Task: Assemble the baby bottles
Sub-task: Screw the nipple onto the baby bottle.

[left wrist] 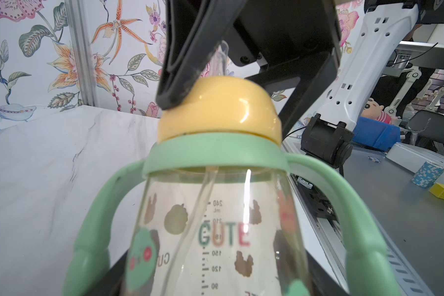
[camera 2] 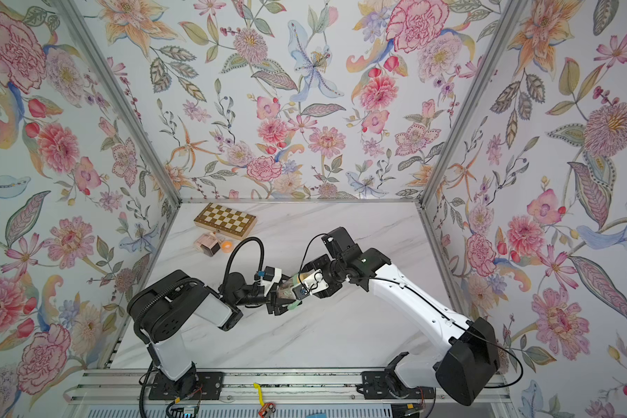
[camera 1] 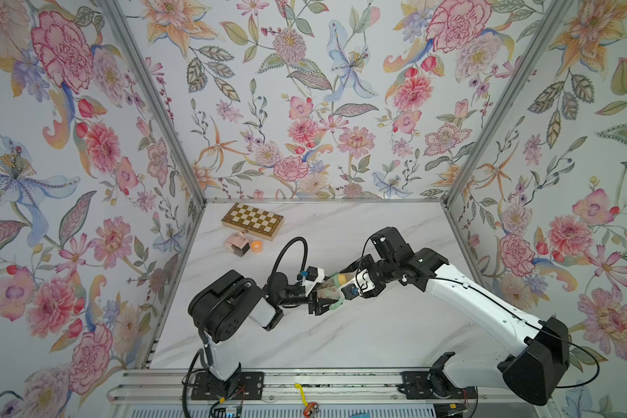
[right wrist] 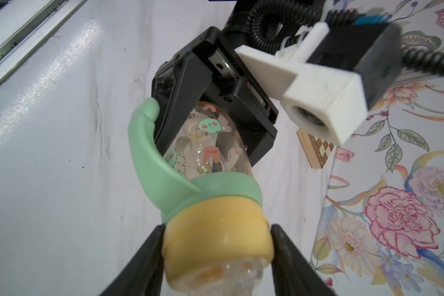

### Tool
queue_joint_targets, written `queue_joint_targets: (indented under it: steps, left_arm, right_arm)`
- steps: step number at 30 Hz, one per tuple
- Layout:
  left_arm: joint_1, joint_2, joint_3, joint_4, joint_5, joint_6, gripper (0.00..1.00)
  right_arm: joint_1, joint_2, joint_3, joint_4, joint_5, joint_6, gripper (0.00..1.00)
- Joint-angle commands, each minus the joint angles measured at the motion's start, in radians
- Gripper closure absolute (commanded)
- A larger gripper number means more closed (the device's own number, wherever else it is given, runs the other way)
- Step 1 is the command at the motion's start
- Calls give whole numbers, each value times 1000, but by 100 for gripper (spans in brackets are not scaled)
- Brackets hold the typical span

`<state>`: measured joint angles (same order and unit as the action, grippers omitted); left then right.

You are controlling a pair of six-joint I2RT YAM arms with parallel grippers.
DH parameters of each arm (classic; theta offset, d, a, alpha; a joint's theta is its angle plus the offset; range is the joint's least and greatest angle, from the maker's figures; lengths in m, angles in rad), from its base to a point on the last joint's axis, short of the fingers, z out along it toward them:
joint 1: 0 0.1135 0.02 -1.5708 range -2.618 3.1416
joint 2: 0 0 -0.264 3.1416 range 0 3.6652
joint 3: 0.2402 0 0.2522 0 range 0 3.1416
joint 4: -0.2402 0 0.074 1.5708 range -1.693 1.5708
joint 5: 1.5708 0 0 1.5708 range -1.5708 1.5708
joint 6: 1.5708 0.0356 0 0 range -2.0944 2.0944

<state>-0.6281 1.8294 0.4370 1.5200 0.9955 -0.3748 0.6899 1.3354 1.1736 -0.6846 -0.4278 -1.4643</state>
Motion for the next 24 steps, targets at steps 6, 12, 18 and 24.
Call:
queue_joint_targets:
  steps: [6,12,18,24]
  left_arm:
    - [-12,-88,-55,183,-486,328,100]
    - [-50,-64,-100,265,-920,659,100]
    - [-52,-89,-112,216,-876,678,100]
    - [-58,-110,-119,207,-806,616,100]
  right_arm:
    - [15,82,136,25,-169,672,54]
    - [-122,375,455,28,-251,1999,75]
    - [-159,254,315,198,-252,2385,46]
    - [-240,119,231,257,-303,2362,32]
